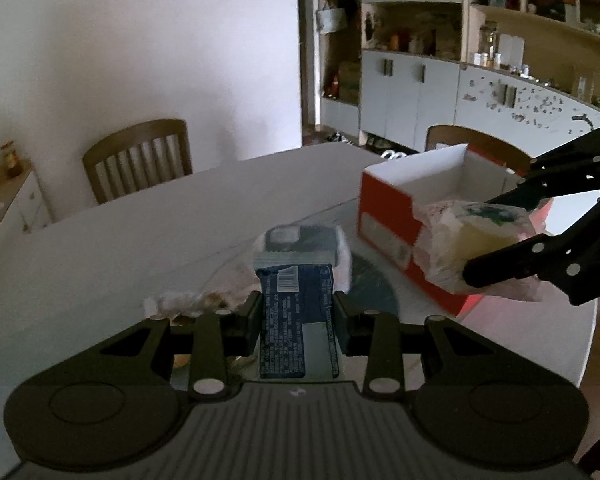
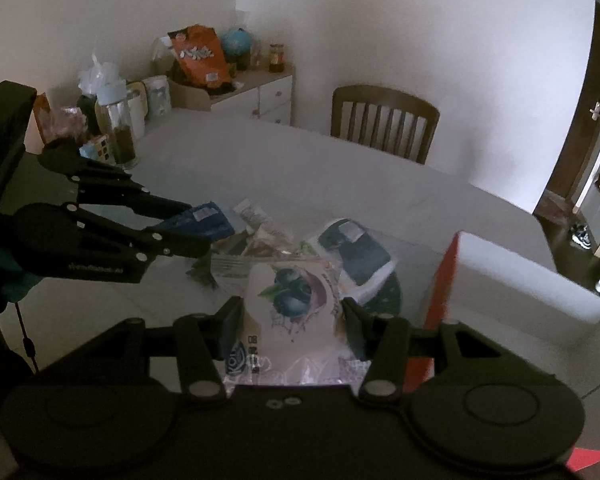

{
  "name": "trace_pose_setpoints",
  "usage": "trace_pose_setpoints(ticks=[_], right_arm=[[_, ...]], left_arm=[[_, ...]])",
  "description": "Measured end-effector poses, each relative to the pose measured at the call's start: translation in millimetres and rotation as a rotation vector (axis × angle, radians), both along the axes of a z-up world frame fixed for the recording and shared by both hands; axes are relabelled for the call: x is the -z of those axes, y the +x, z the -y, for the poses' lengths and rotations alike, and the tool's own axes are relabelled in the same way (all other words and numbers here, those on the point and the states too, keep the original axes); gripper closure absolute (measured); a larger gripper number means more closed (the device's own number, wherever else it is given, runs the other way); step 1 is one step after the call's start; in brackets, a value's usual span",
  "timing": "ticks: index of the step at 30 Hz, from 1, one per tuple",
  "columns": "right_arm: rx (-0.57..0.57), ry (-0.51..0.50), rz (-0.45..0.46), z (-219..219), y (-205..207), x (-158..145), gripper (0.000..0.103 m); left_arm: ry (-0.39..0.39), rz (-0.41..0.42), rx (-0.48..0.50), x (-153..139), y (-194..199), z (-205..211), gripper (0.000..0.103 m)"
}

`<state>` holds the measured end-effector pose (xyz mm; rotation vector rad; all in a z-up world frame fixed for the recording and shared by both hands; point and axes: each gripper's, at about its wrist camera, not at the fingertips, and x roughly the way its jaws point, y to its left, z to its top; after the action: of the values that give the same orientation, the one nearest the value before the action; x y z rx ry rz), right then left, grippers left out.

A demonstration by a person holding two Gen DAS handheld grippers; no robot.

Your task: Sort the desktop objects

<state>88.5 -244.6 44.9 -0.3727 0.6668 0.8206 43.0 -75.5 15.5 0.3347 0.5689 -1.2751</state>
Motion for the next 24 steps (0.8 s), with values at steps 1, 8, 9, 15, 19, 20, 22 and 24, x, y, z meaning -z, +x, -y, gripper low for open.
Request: trace_pose_setpoints(ticks=[1,8,9,15,19,20,22,24], right_arm=[[0.003,0.003,0.003,4,1,-3,0.051],[0.021,0.023,0.025,37,9,-17,0.051],[0.025,0.025,0.027,41,11,-18,0.051],[0.052,0.034,0.038,72,27,-20,0.051],[0.074,0.037,0.041,93,37,-20,0.051],[0.078,0.038,0.040,98,39,-19,0.051],[0.086,0.039,0.042,108,45,-20,0.051],[0.095,0.040,0.043,119,50,-19,0.051]], left_arm=[[-0.005,-0.001,0.006,-4,-3,4,0.068],[-0.037,0.011,0.052,-26,-32,37,0.068],[-0.041,0.012,0.056,-28,-36,42,0.068],[-0.048,0.018,0.089,-37,-62,74,0.068],[-0.052,0.021,0.109,-41,-80,95,0.068],[-0.052,0.020,0.113,-42,-84,99,0.068],[-0.052,0.020,0.121,-44,-91,110,0.068],[-0.051,0.023,0.132,-46,-100,121,0.068]])
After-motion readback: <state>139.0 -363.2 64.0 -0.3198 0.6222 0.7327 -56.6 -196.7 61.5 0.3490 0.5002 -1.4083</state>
